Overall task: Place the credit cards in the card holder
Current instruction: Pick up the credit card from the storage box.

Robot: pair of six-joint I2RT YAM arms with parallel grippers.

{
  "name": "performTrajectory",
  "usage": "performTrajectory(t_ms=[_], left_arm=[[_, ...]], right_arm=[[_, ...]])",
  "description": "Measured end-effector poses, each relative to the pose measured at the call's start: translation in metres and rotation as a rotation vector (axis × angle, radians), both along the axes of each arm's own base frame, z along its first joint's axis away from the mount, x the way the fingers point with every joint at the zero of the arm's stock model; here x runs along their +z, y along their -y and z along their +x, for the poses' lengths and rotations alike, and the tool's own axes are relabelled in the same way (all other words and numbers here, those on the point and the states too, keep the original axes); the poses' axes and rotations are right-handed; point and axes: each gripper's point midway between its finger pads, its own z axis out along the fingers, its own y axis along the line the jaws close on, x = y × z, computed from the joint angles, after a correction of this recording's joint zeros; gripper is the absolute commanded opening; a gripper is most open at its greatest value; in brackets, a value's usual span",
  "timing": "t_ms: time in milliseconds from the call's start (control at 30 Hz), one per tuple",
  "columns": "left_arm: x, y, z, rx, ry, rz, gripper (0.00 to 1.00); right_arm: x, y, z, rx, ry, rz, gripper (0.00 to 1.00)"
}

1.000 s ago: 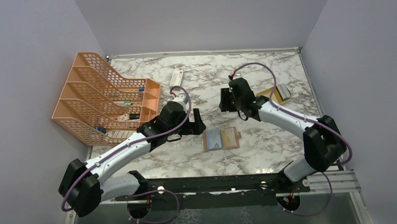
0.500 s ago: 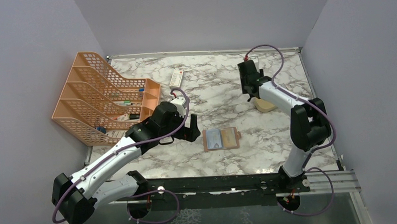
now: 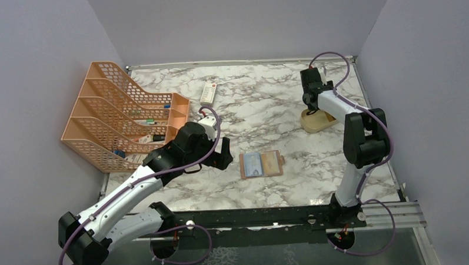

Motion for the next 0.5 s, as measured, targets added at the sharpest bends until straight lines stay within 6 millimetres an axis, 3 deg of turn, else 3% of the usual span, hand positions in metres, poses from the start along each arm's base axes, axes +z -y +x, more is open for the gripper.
performTrajectory(t_ms=[200,500], left_arm=[[0.000,-0.001,0.001,0.006,0.008,0.005,0.99],[0.007,-0.006,0.002,0.023,0.035,-0.001,0.99]], right_arm=[[-0.008,0.016,0.003,-0.012,-0.043,-0.031,0.53],[-0.014,0.023,0.011,-0.004,-0.079,-0.061,0.52]])
